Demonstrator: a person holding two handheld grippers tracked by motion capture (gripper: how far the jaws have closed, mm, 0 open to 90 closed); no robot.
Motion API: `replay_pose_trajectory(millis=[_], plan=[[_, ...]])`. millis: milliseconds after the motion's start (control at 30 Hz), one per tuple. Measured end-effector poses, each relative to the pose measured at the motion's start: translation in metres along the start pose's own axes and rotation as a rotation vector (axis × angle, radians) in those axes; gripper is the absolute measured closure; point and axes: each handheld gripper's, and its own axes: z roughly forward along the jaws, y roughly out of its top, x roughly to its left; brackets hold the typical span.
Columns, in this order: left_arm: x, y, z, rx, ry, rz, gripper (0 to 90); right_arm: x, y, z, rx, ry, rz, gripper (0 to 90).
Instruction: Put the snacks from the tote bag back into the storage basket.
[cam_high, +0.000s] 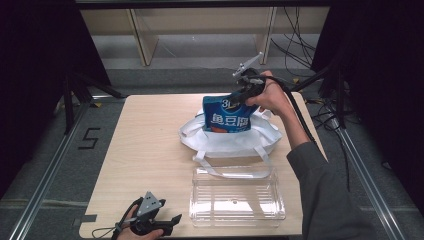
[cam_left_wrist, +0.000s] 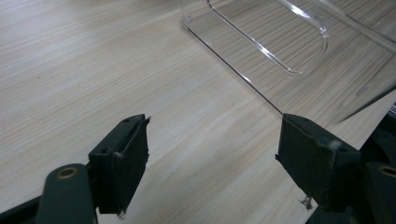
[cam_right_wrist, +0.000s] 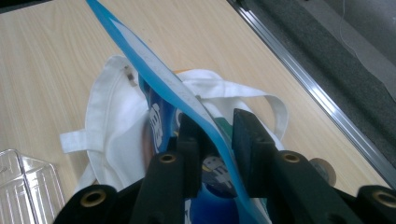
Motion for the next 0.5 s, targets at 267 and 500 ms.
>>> replay_pose_trajectory(millis=[267, 500], plan=[[-0.0015, 0.0007, -0.0004, 0.001, -0.013, 0.017, 25.0, 0.0003, -0.0008, -0.0001, 0.013, 0.017, -0.044, 90.0], [-0.0016, 0.0004, 0.0002, -0.021, -0.017, 0.018, 26.0, 0.0009, 0.0006, -0.0011, 0.02, 0.018, -0.079, 90.0]])
